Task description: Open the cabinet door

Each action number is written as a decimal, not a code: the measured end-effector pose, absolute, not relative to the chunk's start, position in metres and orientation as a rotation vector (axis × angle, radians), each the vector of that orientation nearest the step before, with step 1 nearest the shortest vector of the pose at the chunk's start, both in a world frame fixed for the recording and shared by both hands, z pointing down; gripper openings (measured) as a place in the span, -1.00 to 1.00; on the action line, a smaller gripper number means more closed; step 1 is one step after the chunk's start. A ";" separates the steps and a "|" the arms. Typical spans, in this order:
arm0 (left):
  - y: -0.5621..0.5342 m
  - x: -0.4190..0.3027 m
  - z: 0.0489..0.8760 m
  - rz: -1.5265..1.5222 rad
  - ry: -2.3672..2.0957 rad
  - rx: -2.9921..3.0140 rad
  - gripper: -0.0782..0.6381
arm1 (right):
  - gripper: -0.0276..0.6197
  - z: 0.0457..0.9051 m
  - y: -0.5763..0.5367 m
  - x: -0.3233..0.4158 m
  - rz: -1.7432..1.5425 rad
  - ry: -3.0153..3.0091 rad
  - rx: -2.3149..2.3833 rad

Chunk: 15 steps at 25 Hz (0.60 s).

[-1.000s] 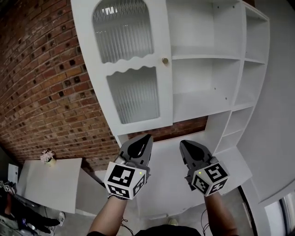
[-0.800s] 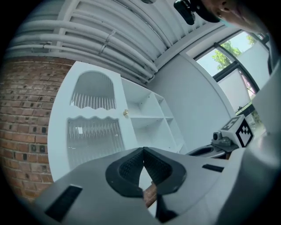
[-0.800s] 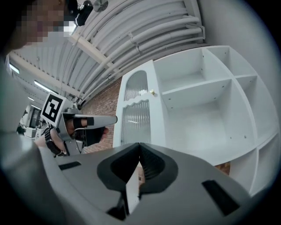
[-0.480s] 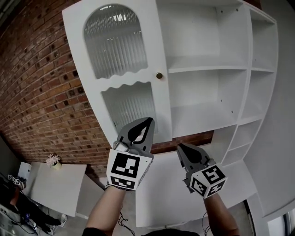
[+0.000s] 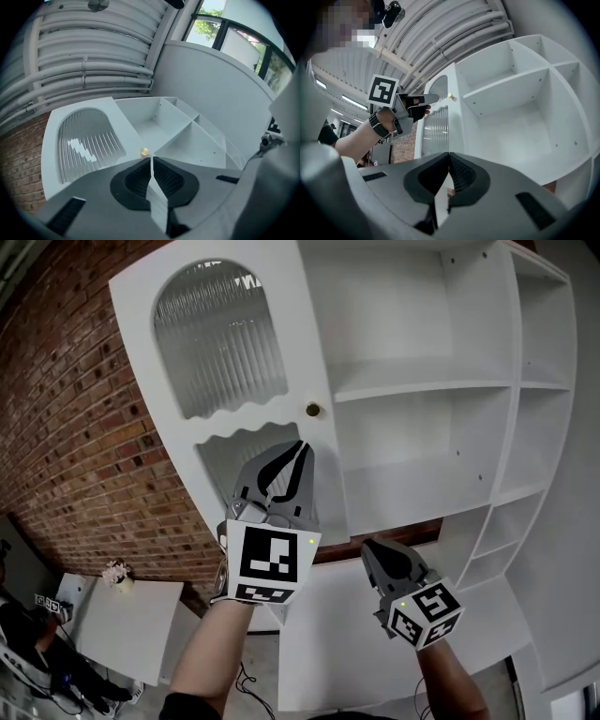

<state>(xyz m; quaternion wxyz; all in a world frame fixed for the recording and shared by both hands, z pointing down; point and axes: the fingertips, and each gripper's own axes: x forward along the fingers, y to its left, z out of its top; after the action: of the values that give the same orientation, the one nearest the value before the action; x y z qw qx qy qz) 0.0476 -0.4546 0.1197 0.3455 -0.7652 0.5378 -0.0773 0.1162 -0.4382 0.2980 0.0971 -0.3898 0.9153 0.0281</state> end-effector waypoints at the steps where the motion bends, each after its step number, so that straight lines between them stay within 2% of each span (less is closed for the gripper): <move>1: -0.457 0.048 0.117 -0.205 1.401 -1.972 -0.76 | -0.91 0.298 -0.440 0.117 0.081 2.709 -1.151; 5: -0.467 0.050 0.106 -0.245 1.422 -1.894 -0.74 | -0.91 0.298 -0.445 0.121 0.072 2.701 -1.146; 8: -0.474 0.052 0.096 -0.290 1.430 -1.828 -0.61 | -0.91 0.299 -0.450 0.125 0.064 2.702 -1.147; 15: -0.487 0.062 0.088 -0.373 1.408 -1.733 -0.53 | -0.91 0.302 -0.457 0.125 0.047 2.702 -1.134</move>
<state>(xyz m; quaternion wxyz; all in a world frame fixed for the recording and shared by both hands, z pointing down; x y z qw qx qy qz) 0.0624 -0.4874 0.0877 0.4247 -0.6930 0.5632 -0.1490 0.1251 -0.4574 0.3025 0.1051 -0.3846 0.9169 0.0161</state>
